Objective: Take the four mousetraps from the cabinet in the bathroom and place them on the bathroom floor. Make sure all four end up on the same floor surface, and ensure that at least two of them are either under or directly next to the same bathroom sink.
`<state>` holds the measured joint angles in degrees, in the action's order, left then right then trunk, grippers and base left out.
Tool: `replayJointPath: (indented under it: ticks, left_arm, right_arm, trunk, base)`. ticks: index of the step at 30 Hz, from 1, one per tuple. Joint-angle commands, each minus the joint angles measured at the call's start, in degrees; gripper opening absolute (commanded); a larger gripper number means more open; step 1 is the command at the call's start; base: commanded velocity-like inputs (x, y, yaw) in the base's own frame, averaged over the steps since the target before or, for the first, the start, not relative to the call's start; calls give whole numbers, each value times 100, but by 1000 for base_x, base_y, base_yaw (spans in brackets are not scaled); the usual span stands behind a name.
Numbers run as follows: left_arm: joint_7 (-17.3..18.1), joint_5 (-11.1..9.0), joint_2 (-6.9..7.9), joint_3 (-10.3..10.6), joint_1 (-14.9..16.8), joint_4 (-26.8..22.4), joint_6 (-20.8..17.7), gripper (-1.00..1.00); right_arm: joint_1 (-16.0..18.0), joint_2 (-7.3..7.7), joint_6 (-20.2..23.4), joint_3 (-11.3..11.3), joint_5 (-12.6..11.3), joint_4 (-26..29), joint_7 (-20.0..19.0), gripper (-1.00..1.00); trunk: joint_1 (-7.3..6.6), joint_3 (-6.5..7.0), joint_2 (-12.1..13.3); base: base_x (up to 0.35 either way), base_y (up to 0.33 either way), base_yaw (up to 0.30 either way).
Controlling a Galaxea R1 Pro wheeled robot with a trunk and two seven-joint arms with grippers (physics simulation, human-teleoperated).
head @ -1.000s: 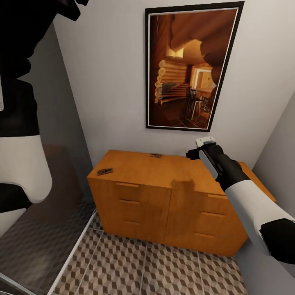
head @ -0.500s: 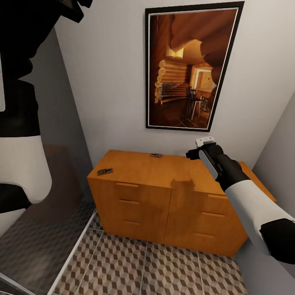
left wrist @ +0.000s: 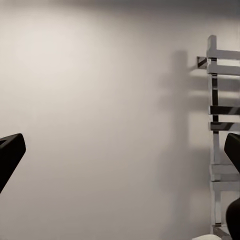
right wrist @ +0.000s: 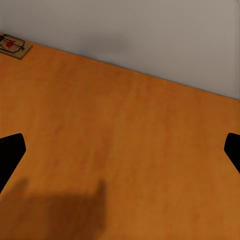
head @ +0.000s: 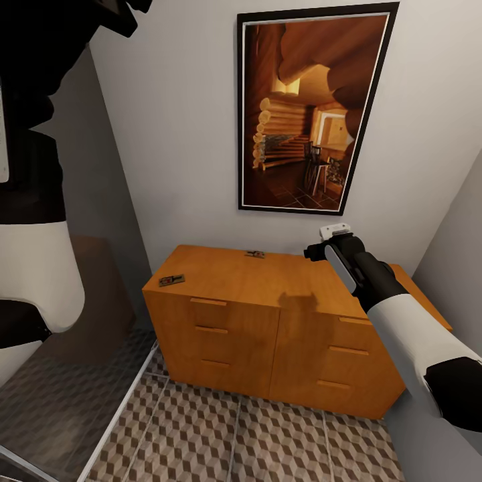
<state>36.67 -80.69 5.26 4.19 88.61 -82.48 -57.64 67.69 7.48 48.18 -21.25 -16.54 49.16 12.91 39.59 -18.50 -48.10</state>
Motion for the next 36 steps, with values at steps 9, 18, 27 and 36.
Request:
replayJointPath:
  ticks: [9, 18, 27, 36]
  left_arm:
    - [-16, 37, 15, 26, 7, 13, 2, 100]
    - [-150, 77, 48, 18, 7, 22, 11, 100]
    - [-297, 79, 123, 23, 7, 45, 14, 100]
    - [-142, 43, 120, 27, 3, 51, 15, 100]
  right_arm:
    - [7, 7, 16, -28, -60, 6, 54, 100]
    - [7, 7, 16, -28, -60, 1, 54, 100]
    - [7, 3, 16, -28, -60, -1, 55, 100]
    - [7, 5, 16, -49, -60, -2, 55, 100]
  trunk:
    - [1, -8, -6]
    - [1, -8, -6]
    - [1, -8, -6]
    - [1, -8, -6]
  base:
    - [0, 0, 0]
    - [0, 0, 0]
    - [0, 0, 0]
    - [0, 0, 0]
